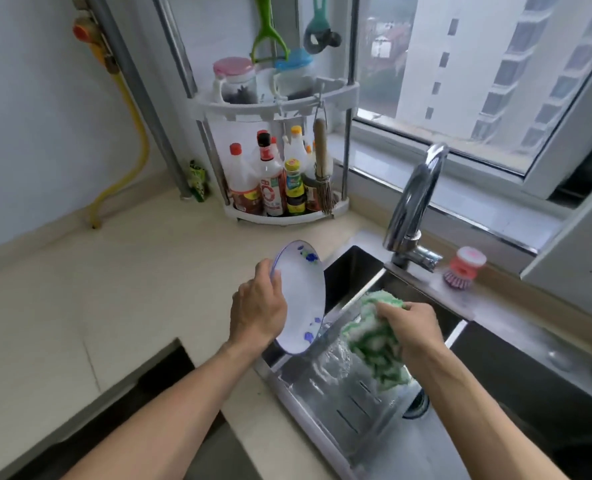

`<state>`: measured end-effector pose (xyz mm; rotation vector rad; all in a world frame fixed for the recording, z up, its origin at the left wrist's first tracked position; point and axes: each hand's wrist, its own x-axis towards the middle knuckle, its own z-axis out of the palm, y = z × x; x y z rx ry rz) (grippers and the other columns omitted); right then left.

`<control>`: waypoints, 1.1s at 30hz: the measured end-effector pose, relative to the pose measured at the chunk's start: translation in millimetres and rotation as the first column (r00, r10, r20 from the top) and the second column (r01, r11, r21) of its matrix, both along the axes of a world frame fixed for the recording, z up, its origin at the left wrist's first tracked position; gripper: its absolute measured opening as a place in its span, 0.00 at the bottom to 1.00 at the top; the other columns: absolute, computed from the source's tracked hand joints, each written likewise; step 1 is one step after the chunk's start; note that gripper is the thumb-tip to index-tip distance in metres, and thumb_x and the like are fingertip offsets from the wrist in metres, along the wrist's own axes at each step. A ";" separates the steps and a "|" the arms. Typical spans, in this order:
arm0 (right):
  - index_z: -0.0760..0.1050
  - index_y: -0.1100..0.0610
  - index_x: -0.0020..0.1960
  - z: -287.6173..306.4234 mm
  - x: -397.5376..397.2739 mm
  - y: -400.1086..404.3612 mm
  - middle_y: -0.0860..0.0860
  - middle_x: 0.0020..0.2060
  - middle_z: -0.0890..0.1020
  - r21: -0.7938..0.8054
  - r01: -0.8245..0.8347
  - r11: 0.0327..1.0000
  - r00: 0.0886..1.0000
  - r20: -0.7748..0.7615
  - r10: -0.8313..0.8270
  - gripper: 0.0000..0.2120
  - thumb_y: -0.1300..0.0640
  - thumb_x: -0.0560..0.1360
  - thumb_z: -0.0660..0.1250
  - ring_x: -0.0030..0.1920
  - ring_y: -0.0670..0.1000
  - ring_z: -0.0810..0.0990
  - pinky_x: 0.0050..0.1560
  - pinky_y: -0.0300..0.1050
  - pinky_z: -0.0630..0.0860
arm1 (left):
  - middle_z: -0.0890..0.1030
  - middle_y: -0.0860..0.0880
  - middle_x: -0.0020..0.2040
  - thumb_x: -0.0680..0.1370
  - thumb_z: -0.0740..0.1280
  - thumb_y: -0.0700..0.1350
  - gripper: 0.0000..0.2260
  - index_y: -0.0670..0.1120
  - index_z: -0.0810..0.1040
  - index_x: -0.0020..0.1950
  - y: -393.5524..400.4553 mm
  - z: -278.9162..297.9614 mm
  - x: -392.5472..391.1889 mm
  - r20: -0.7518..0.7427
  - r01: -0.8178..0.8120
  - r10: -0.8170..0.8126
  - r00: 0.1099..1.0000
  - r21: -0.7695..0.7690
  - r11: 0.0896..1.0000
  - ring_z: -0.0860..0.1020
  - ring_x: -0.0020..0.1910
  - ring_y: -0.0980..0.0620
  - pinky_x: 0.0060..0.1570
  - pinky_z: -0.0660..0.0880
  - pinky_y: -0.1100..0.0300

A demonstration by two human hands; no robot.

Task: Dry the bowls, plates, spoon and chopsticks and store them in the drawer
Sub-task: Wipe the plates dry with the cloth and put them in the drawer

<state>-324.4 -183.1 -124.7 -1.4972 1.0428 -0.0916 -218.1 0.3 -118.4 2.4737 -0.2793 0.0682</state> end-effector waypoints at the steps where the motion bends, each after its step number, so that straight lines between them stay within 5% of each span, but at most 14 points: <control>1: 0.75 0.59 0.40 -3.5 -1.8 0.0 0.59 0.34 0.76 0.035 0.034 0.999 0.999 0.011 -0.035 0.03 0.61 0.72 0.68 0.33 0.55 0.75 0.35 0.47 0.72 | 0.83 0.40 0.49 0.86 0.49 0.50 0.17 0.45 0.69 0.69 -2.7 -0.3 -0.5 0.015 0.026 -0.026 1.000 0.010 1.000 0.79 0.48 0.37 0.45 0.72 0.49; 6: 0.80 0.59 0.41 -16.3 0.1 3.0 0.63 0.40 0.84 0.205 0.077 0.976 0.989 0.111 -0.101 0.06 0.64 0.74 0.65 0.41 0.65 0.84 0.46 0.69 0.81 | 0.79 0.45 0.39 0.86 0.49 0.49 0.14 0.45 0.71 0.62 -14.2 4.8 0.9 0.022 0.088 -0.089 0.996 0.043 0.995 0.77 0.39 0.41 0.37 0.69 0.51; 12: 0.78 0.58 0.56 12.9 17.9 24.8 0.58 0.54 0.83 0.410 -0.129 0.903 0.896 0.438 -0.071 0.08 0.61 0.82 0.61 0.52 0.57 0.82 0.54 0.51 0.79 | 0.77 0.47 0.43 0.84 0.53 0.59 0.19 0.45 0.73 0.50 -12.1 12.5 9.1 -0.201 0.044 -0.054 0.978 -0.057 0.997 0.75 0.45 0.43 0.42 0.68 0.52; 14: 0.76 0.56 0.63 15.7 25.7 40.4 0.58 0.68 0.75 0.181 -0.359 0.916 0.852 0.464 0.242 0.12 0.60 0.83 0.59 0.65 0.56 0.76 0.65 0.54 0.73 | 0.73 0.49 0.36 0.78 0.50 0.67 0.26 0.46 0.70 0.40 -11.4 14.6 7.6 -0.267 0.051 -0.086 0.960 -0.136 0.989 0.72 0.39 0.46 0.38 0.64 0.53; 15: 0.71 0.54 0.71 10.9 29.1 47.1 0.55 0.76 0.64 -0.093 -0.517 0.851 0.776 0.368 0.512 0.17 0.58 0.84 0.57 0.73 0.55 0.66 0.72 0.56 0.64 | 0.71 0.51 0.31 0.77 0.50 0.68 0.26 0.46 0.67 0.36 -11.8 16.2 5.7 -0.298 0.053 -0.104 0.949 -0.176 0.983 0.70 0.35 0.47 0.35 0.62 0.54; 17: 0.49 0.44 0.81 -11.2 31.9 51.7 0.47 0.78 0.38 -0.551 -0.685 0.477 0.608 -0.070 0.791 0.25 0.47 0.85 0.50 0.79 0.53 0.37 0.78 0.57 0.39 | 0.71 0.53 0.26 0.80 0.51 0.65 0.26 0.47 0.71 0.34 -9.8 18.2 3.4 -0.381 0.022 -0.117 0.917 -0.244 0.970 0.70 0.29 0.50 0.31 0.63 0.58; 19: 0.38 0.36 0.78 -20.5 31.6 52.4 0.47 0.74 0.27 -0.649 -0.682 0.337 0.598 -0.228 0.768 0.26 0.37 0.83 0.42 0.75 0.52 0.24 0.75 0.56 0.28 | 0.77 0.50 0.28 0.82 0.52 0.63 0.28 0.43 0.79 0.40 -4.9 17.0 5.2 -0.440 0.009 -0.142 0.887 -0.291 0.957 0.74 0.29 0.50 0.32 0.68 0.60; 21: 0.34 0.39 0.77 -21.5 33.3 59.6 0.46 0.74 0.26 -0.618 -0.686 0.384 0.585 -0.155 0.796 0.26 0.38 0.83 0.40 0.74 0.49 0.23 0.76 0.54 0.28 | 0.82 0.42 0.35 0.82 0.52 0.63 0.31 0.40 0.81 0.45 -3.5 17.3 6.8 -0.442 -0.005 -0.148 0.885 -0.327 0.945 0.78 0.34 0.48 0.37 0.72 0.56; 24: 0.33 0.42 0.74 -6.0 25.2 77.3 0.43 0.74 0.30 -0.484 -0.771 0.414 0.453 0.040 0.891 0.23 0.44 0.85 0.43 0.76 0.44 0.30 0.77 0.44 0.31 | 0.81 0.46 0.34 0.83 0.51 0.62 0.29 0.43 0.81 0.42 -6.1 20.4 8.9 -0.367 -0.023 -0.088 0.926 -0.289 0.957 0.78 0.35 0.47 0.38 0.74 0.55; 27: 0.35 0.41 0.73 -4.3 18.2 73.2 0.40 0.74 0.34 -0.499 -0.796 0.341 0.375 0.034 0.926 0.22 0.46 0.86 0.44 0.76 0.41 0.33 0.75 0.40 0.33 | 0.79 0.49 0.33 0.84 0.51 0.61 0.28 0.45 0.78 0.38 -3.3 19.6 11.4 -0.356 -0.049 -0.054 0.933 -0.274 0.961 0.77 0.34 0.48 0.37 0.72 0.57; 30: 0.31 0.41 0.75 -18.6 33.6 61.8 0.44 0.75 0.29 -0.591 -0.736 0.329 0.508 -0.161 0.846 0.24 0.42 0.85 0.39 0.76 0.45 0.28 0.78 0.50 0.33 | 0.76 0.49 0.32 0.84 0.51 0.59 0.26 0.44 0.79 0.41 -6.9 21.5 5.4 -0.338 0.017 -0.108 0.935 -0.260 0.965 0.74 0.32 0.51 0.34 0.68 0.58; 33: 0.30 0.41 0.74 -12.3 39.6 65.0 0.45 0.74 0.28 -0.544 -0.700 0.463 0.578 -0.051 0.814 0.23 0.45 0.85 0.41 0.75 0.45 0.27 0.78 0.51 0.33 | 0.74 0.42 0.32 0.85 0.52 0.57 0.25 0.44 0.77 0.38 -16.1 29.0 2.7 -0.267 0.065 -0.128 0.955 -0.232 0.970 0.73 0.34 0.42 0.33 0.66 0.57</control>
